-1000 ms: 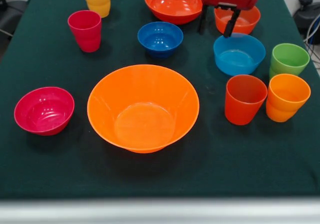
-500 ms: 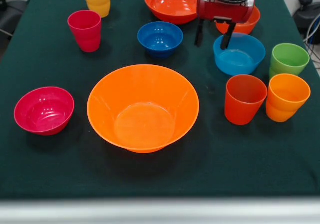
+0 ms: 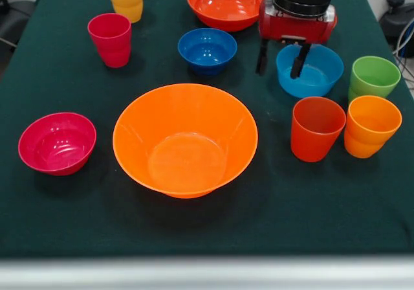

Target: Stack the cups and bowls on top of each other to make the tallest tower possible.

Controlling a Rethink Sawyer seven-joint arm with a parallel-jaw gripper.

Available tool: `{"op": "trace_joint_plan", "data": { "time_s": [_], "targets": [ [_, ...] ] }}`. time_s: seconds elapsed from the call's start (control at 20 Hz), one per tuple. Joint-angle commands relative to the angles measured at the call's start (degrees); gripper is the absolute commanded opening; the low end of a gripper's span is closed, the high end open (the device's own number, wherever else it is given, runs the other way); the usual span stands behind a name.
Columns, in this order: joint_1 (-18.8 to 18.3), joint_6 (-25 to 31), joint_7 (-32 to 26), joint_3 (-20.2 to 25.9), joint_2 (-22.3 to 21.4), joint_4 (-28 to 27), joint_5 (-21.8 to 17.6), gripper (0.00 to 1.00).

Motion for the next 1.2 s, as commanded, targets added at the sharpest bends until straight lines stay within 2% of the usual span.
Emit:
{"op": "trace_joint_plan", "data": {
  "time_s": [0.05,0.55,1.2],
  "targets": [
    [2.7,3.9,7.5,4.0,3.2,-7.3,1.3,1.0],
    [5.8,3.6,10.7,1.3,5.3,-9.6,2.6,1.0],
    [4.7,-1.4,8.8,1.7,8.9,-10.0,3.2,1.0]
  ]
}}
